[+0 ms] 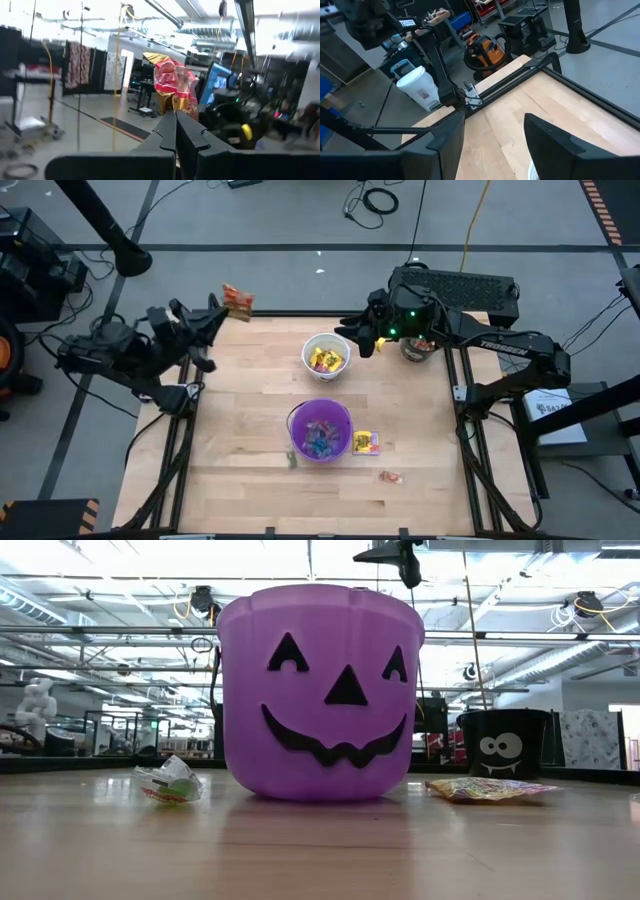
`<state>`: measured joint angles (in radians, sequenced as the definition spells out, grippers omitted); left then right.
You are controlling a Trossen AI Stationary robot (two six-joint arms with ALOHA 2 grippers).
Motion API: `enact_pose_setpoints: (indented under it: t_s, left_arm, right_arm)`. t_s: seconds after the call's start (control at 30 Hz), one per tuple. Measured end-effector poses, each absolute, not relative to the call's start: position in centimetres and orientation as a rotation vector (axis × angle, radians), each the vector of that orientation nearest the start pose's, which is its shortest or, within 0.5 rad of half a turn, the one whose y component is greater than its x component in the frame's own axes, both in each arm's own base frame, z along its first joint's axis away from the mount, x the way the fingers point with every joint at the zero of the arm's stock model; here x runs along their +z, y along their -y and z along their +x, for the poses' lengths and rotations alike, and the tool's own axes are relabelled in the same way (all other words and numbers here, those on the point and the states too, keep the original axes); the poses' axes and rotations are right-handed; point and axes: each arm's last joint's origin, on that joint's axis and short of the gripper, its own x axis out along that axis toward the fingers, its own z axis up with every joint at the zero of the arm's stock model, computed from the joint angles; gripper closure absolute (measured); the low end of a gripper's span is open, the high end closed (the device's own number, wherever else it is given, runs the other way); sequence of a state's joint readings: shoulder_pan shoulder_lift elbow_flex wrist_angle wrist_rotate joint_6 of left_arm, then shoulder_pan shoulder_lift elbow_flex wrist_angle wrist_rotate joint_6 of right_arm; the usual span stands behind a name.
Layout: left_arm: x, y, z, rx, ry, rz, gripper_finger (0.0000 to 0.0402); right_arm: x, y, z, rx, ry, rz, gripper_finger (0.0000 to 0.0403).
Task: Sort candy by brand, put in halloween buckets
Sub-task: Put the gold candy into the black bucket
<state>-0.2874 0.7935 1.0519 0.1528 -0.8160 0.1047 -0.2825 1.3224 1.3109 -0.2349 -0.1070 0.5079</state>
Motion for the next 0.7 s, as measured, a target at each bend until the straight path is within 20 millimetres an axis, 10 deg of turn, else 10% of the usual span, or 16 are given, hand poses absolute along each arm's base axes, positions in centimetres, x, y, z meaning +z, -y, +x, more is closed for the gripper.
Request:
enact_pose_setpoints:
  t_s: [0.3, 0.7]
  left_arm:
    - [44.2, 1.7, 16.2, 0.524, 0.249, 0.176, 0.0401]
    - [43.0, -0.9, 21.0, 0.608, 0.379, -0.179, 0.0401]
  right_arm:
    - [39.3, 7.9, 28.4, -0.233, -0.192, 0.555, 0.0206]
    - [42.6, 7.9, 28.6, -0.143, 0.135, 0.515, 0.0206]
